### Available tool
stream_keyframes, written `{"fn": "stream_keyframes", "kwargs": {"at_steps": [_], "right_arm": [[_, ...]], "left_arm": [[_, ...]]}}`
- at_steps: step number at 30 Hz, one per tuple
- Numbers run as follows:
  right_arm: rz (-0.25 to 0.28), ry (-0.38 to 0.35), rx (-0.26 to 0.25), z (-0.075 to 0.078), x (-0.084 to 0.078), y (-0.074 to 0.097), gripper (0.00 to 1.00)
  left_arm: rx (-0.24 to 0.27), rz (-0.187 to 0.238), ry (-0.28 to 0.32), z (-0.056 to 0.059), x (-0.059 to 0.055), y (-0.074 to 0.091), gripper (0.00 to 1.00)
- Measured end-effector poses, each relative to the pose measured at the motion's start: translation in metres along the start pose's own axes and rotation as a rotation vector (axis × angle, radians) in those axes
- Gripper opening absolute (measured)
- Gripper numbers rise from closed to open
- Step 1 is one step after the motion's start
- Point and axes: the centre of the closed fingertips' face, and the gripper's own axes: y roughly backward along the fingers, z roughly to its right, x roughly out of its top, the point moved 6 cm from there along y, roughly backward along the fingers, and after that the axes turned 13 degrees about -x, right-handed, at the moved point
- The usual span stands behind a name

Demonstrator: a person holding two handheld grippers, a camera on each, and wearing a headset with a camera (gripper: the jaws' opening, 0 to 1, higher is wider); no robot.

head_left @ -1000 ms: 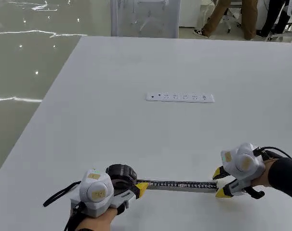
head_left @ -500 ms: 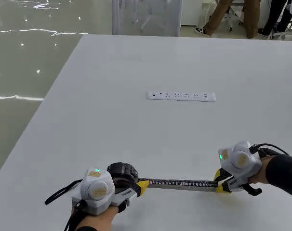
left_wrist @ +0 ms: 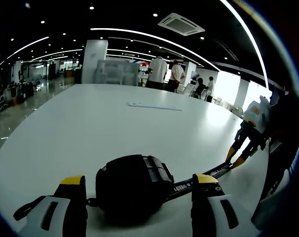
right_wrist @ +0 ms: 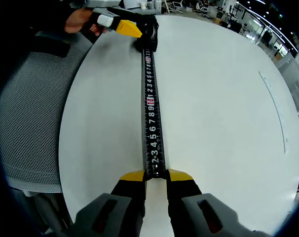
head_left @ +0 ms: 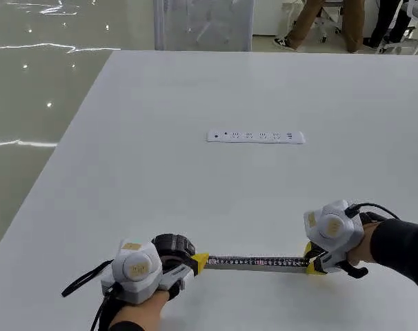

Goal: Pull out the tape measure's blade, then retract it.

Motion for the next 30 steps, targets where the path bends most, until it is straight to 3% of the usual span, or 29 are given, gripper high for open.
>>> {"fn": "stream_keyframes", "kwargs": {"at_steps": [2,4,5,10,15,17,22,30], "right_arm": [[-0.007,-0.006,-0.005,0.000,0.000,0.000,0.12],[-0.012,-0.014,-0.010,0.000,0.000,-0.001,0.12],[-0.013,-0.021,-0.012,0.000,0.000,0.000,0.12],[-0.023,-0.045,-0.021,-0.001,0.000,0.000,0.12],[-0.035,-0.060,-0.018,0.000,0.000,-0.001,0.12],[-0.039,-0.063,-0.021,-0.001,0.001,-0.001,0.12],[-0.040,-0.078,-0.022,0.000,0.000,-0.001,0.12],[-0.035,-0.090,-0.023,0.000,0.000,-0.001,0.12]], "left_arm": [[0.003,-0.009,0.003,0.002,-0.001,-0.003,0.82],[-0.005,-0.029,0.080,0.005,-0.006,-0.006,0.79],[0.013,-0.013,0.062,0.003,-0.004,-0.006,0.80],[0.052,-0.036,0.054,0.001,-0.006,-0.007,0.76],[0.111,-0.068,0.124,-0.005,-0.004,-0.010,0.72],[0.119,-0.085,0.108,-0.007,-0.005,-0.012,0.67],[0.126,-0.125,0.087,-0.005,-0.006,-0.012,0.66],[0.125,-0.148,0.076,-0.006,-0.006,-0.012,0.65]]}}
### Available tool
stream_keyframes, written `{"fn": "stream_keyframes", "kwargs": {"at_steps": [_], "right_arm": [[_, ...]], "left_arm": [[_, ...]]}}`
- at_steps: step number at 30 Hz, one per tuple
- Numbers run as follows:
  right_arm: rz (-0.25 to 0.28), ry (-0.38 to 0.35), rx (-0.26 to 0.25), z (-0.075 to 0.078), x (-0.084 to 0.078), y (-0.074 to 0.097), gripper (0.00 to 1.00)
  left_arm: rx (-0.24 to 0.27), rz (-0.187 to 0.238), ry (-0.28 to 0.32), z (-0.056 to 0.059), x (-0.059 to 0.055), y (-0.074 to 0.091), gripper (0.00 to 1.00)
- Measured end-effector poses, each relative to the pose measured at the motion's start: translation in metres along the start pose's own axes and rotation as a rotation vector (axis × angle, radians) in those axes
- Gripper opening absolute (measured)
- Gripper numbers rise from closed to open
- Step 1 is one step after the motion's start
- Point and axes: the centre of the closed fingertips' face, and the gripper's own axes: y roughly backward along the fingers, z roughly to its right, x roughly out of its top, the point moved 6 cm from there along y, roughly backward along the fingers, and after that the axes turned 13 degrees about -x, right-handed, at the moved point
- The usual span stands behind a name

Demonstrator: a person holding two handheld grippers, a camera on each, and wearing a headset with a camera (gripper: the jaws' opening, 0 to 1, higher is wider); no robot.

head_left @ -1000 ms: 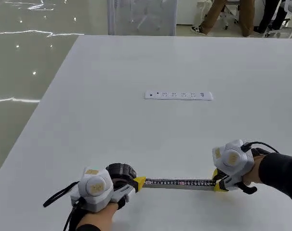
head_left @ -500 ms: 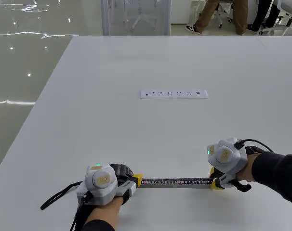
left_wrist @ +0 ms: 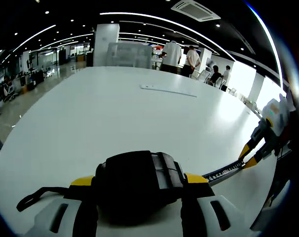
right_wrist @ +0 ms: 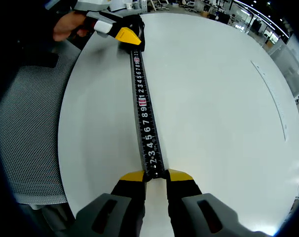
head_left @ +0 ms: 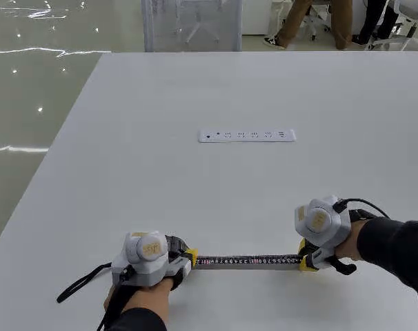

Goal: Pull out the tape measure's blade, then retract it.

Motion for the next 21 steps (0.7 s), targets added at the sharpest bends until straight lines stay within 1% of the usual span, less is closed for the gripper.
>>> {"fn": "stream_keyframes", "kwargs": {"at_steps": [4,8,21], "right_arm": [[0.006,-0.001,-0.002,0.0003,-0.0002,-0.0004,0.12],[0.008,-0.029,-0.006,0.0005,-0.0008,-0.0006,0.12],[0.019,-0.018,-0.018,-0.0018,0.0047,-0.0011,0.12]], "left_arm": [[-0.005,0.002,0.004,-0.0005,-0.0002,0.0003,0.64],[-0.010,0.003,0.006,-0.0008,0.0002,0.0000,0.64],[-0.017,0.002,0.004,-0.0014,0.0010,-0.0002,0.64]]}}
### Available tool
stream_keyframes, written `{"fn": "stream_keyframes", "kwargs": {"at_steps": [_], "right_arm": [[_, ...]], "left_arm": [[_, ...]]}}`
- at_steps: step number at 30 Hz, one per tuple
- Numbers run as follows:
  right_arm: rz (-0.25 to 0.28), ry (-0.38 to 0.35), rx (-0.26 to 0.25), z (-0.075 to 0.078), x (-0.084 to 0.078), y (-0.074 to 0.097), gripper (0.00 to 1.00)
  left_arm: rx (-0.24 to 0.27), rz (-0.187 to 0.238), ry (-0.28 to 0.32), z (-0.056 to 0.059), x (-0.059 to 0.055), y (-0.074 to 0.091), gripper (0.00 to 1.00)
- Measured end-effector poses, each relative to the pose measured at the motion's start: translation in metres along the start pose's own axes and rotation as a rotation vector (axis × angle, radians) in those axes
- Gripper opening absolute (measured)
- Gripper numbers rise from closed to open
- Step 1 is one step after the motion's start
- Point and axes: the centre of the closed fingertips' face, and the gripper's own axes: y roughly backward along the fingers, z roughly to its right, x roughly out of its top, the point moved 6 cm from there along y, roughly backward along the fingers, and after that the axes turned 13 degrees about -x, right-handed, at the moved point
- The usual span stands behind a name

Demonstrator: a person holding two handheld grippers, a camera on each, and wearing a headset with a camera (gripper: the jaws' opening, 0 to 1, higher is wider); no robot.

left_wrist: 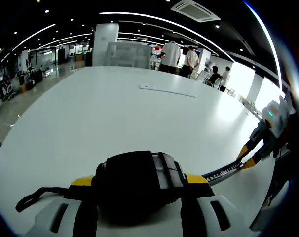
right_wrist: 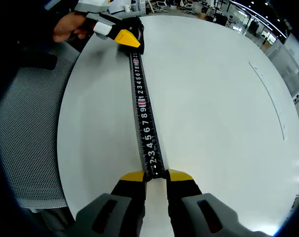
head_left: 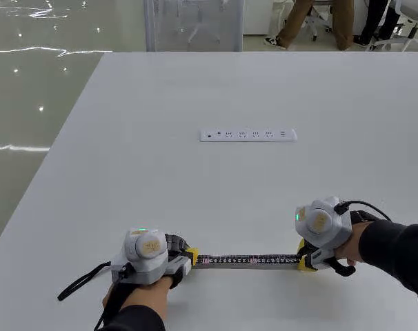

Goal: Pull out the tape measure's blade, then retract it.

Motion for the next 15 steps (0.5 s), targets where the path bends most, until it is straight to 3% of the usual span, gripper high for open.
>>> {"fn": "stream_keyframes", "kwargs": {"at_steps": [15], "right_arm": [[0.012,-0.007,0.005,-0.0009,0.0073,-0.0025,0.12]], "left_arm": [[-0.007,-0.004,0.002,0.0010,-0.0001,0.0004,0.65]]}}
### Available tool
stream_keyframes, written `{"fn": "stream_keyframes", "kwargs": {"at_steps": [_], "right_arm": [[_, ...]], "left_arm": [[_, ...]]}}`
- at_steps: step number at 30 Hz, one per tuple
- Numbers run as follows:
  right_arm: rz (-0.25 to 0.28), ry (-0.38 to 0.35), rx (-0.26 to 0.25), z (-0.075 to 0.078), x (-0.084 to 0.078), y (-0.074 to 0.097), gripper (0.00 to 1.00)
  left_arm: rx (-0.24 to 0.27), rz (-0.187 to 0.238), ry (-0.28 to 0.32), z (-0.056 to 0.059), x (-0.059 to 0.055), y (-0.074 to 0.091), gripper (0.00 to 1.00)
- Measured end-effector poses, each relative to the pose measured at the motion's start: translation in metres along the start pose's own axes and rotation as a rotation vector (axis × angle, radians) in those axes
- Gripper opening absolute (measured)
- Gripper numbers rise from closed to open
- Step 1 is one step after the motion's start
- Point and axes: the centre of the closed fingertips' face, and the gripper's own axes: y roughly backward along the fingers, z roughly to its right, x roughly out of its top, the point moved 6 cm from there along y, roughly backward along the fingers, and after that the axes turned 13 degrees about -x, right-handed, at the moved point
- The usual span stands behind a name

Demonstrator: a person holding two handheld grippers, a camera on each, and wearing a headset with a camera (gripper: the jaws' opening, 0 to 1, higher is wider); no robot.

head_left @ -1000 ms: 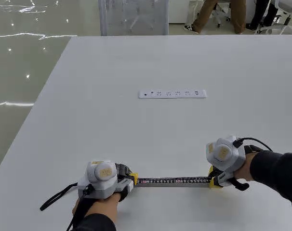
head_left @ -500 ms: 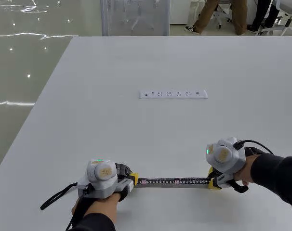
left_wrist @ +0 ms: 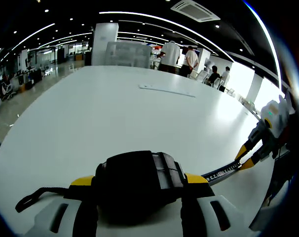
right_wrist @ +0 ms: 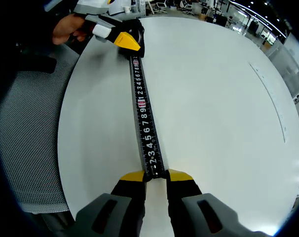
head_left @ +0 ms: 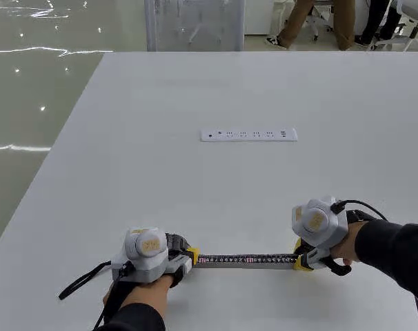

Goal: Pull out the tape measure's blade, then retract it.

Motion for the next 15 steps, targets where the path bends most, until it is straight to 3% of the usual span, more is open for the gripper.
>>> {"fn": "stream_keyframes", "kwargs": {"at_steps": [15], "right_arm": [[0.018,-0.008,0.000,-0.0025,0.0079,-0.0031,0.12]], "left_arm": [[-0.002,-0.002,0.002,0.0005,-0.0006,-0.0002,0.65]]}}
